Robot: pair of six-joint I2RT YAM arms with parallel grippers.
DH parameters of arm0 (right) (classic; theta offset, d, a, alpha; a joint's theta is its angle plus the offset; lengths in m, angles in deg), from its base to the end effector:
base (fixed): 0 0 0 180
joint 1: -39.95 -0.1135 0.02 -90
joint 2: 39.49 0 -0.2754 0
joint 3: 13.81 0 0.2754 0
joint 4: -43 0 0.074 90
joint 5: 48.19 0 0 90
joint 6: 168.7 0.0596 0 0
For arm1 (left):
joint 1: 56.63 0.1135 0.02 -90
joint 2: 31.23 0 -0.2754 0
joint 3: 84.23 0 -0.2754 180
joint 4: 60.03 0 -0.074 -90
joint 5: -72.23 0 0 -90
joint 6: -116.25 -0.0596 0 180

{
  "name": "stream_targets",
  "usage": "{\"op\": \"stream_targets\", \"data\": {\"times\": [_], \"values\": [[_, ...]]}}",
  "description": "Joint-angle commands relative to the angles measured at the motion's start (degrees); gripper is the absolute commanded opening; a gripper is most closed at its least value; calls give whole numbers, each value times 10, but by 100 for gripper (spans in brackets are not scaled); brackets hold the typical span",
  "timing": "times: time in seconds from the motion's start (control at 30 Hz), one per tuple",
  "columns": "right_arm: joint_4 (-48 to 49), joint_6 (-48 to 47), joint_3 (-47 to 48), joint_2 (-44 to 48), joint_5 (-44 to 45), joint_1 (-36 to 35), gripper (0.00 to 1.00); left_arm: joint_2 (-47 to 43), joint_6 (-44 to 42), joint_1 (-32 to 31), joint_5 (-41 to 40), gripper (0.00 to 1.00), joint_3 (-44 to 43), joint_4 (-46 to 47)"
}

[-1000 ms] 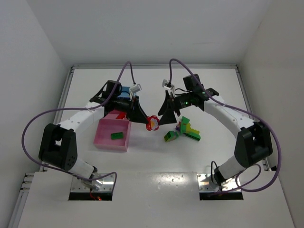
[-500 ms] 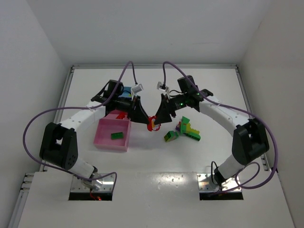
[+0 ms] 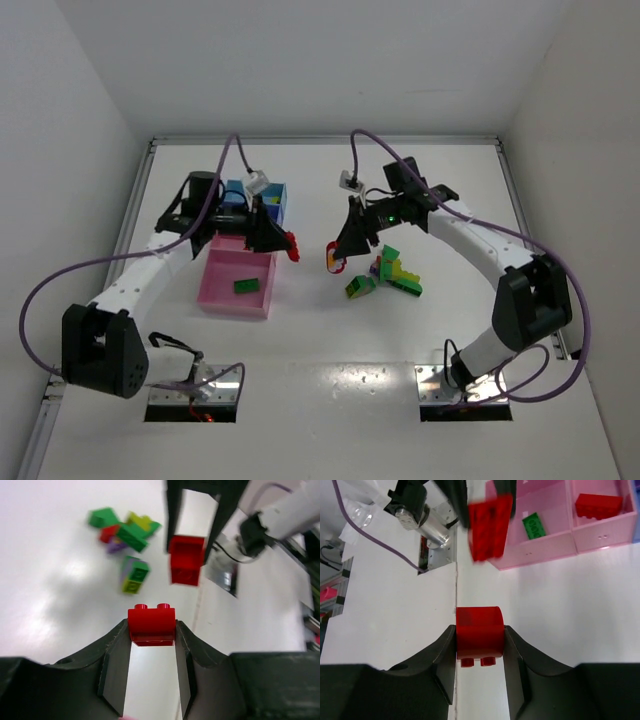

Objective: Sort the legos into containers by color

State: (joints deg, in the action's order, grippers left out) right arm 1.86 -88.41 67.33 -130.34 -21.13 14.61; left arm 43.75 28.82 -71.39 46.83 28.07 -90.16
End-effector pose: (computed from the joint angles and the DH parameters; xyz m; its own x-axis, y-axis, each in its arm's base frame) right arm 0.3021 0.2018 0.2640 -0.5723 -0.3559 -0.7388 -0.8110 0.1121 0.5742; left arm 0.2772 -0.1287 0.2841 -0.6229 0.1442 -0.7689 0.7760 0.2387 -0.5839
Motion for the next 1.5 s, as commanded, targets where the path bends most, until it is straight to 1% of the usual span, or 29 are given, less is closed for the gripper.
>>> {"op": "stream_targets", "data": {"times": [0.0,0.03,0.07,0.13,0.17,0.2,0.27,0.3,0.37,0.43,0.57,0.7,0.77,0.87,1.07,1.1,1.17,1.2,1.27,1.4,1.43,1.47], "values": [[-13,-31,18,29,-4,20,12,-41,-11,55,-46,16,10,17],[-13,-31,18,29,2,20,12,-46,-11,79,-53,16,10,6],[-13,-31,25,29,10,25,12,-46,-17,89,-94,16,10,-12],[8,-22,32,29,27,20,12,-52,-27,111,-153,16,4,-31],[19,-14,32,29,38,20,11,-52,-27,117,-185,16,4,-31],[47,6,32,35,56,13,11,-61,-20,117,-270,16,10,-31],[84,35,26,35,75,7,10,-66,-14,127,-337,16,24,-31],[103,49,26,35,84,7,10,-66,-6,127,-387,16,29,-31],[157,84,20,28,114,-4,7,-66,0,127,-430,16,45,-23],[217,128,15,22,131,-11,7,-66,6,127,-450,16,50,-18],[278,187,23,-11,179,-44,7,-59,6,127,-491,16,56,-3],[301,206,61,-49,213,-75,6,-54,23,127,-526,16,69,36],[307,206,72,-70,227,-93,6,-54,24,127,-533,19,75,48],[312,212,87,-88,240,-108,6,-42,30,127,-540,20,80,59],[312,207,106,-108,273,-118,6,-24,30,127,-562,22,91,84],[312,207,112,-115,273,-118,6,-16,30,127,-569,26,91,89],[318,202,119,-122,279,-118,6,-8,30,127,-569,30,96,95],[318,202,124,-129,279,-118,6,0,30,127,-574,33,96,95],[318,202,137,-137,285,-118,6,5,30,127,-574,38,96,95],[324,196,162,-164,302,-124,6,10,30,134,-566,59,96,95],[324,196,167,-176,308,-131,6,5,30,141,-557,68,96,95],[329,196,172,-181,309,-131,6,5,30,147,-545,71,96,95]]}}
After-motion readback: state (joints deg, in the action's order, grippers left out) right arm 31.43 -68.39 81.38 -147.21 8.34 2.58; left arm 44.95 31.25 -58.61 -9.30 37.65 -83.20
